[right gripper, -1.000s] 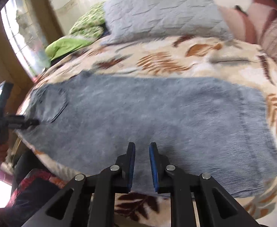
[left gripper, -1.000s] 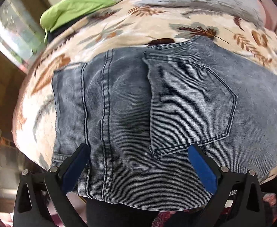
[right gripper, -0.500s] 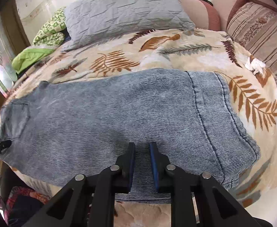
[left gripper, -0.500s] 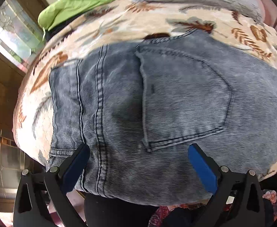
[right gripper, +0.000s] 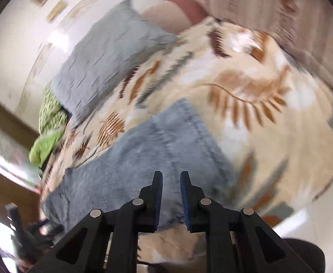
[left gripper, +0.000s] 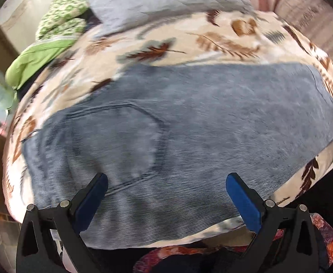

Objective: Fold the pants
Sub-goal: 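Grasp the jeans leg ends with the right gripper and lift them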

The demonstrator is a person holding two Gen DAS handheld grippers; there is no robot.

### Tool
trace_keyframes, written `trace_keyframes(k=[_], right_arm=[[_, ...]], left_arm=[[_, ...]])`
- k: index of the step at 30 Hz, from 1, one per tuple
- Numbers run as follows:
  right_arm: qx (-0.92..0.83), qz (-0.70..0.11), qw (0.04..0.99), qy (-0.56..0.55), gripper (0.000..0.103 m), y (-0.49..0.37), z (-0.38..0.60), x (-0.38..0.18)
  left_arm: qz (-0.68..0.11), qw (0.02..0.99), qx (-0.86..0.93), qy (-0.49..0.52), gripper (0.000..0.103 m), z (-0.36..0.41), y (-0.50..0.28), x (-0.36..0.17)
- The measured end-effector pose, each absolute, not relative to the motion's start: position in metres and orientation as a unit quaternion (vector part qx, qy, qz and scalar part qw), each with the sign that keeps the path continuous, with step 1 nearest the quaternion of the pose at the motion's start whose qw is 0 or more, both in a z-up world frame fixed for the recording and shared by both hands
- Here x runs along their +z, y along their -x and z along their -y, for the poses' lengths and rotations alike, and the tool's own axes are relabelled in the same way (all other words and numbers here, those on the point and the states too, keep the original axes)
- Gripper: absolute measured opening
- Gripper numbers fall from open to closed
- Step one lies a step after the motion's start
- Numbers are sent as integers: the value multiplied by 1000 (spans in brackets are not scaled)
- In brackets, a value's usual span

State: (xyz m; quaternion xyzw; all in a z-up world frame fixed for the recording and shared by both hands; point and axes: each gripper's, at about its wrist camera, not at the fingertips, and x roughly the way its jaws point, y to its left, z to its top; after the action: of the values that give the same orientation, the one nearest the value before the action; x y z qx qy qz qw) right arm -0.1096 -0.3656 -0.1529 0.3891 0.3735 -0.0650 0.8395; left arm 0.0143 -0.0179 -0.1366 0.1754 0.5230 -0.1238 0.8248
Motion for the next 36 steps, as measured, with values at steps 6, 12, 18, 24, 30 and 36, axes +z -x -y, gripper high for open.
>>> trace_keyframes(k=[6,12,18,24,30,36], right_arm=[[-54,-351,793,-494,70,130,392,-169],[-64,-345,779,-520,74,138,393,-174],[-69,-355,737,-571,74,138,394,-209],[-78,-344,730,-586,74,130,385,-224],[-103,-332,744,-570,42,121,387,-223],[-114,-328,769,-536,33,118,381,-205]], left_arm=[[-559,805,-125,-154,103,10,-34,-172],[-554,807,-128,-161,103,10,-34,-170],[-555,806,-129,-160,103,7,-34,-171],[-558,805,-123,-160,103,7,-31,-170],[-562,803,-123,-157,103,7,-32,-170],[-572,798,-121,-146,103,-6,-31,-168]])
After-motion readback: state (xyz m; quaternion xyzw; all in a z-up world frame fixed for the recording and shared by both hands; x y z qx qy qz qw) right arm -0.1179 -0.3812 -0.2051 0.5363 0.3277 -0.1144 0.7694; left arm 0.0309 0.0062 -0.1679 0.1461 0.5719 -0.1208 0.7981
